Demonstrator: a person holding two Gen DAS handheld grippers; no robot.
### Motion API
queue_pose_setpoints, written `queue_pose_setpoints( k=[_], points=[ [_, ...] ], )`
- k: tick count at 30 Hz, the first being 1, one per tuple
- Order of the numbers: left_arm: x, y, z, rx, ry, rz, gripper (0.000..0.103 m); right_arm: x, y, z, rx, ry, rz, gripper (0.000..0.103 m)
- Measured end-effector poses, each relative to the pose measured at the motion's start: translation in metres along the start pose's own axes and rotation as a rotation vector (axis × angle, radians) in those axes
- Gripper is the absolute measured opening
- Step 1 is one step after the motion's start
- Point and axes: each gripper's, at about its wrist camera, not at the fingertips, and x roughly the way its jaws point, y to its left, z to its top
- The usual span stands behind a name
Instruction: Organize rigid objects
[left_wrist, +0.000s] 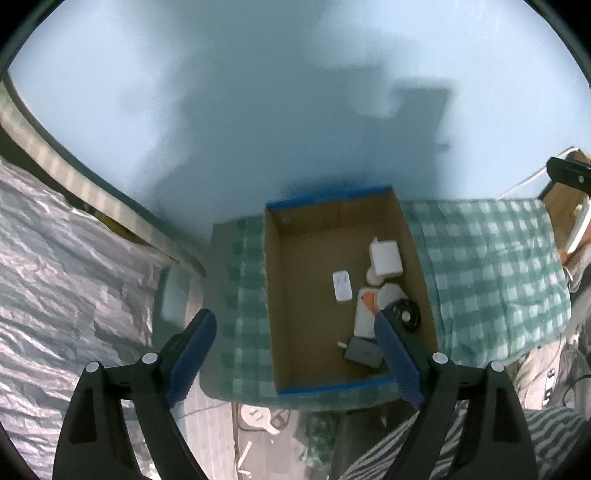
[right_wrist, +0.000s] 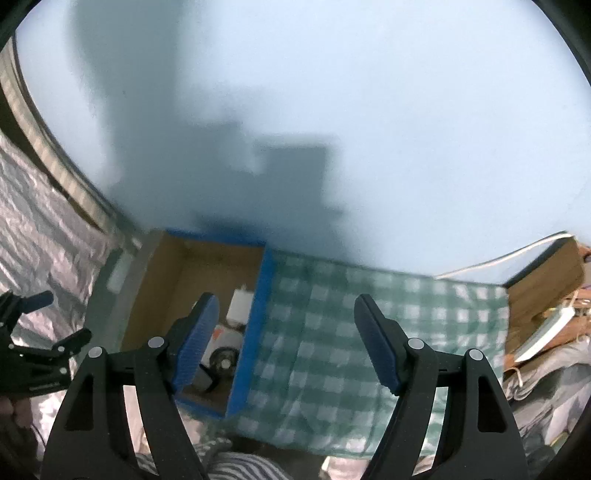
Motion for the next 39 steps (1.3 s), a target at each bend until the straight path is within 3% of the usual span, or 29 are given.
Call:
queue_pose_setpoints(
  k=[5,11,21,39],
  points=[
    [-0.018,-0.006,-0.002,-0.047,-0.066,-0.071,0.089,-0.021,-0.012,-0.006,0.032,-0.031,-0.011,0.076],
    [-0.022,-0.013,-0.004,-0.094,-0.073,-0.128,0.089,-0.034,-0.022,-0.020,0.060,-0.053,-0.033,0.076],
    [-0.039,-0.017,-0.003,-0.099,-0.126,-0.096,0.095,-0.035,-0.030,-0.025,0.070,-0.045,-0.029,0.076],
    [-0.043,-0.022,-0.007,-0.101,-0.093,-0.055,0.095,-0.037,-0.029,-0.027,0.058,-0.044,-0.018,0.076]
  ],
)
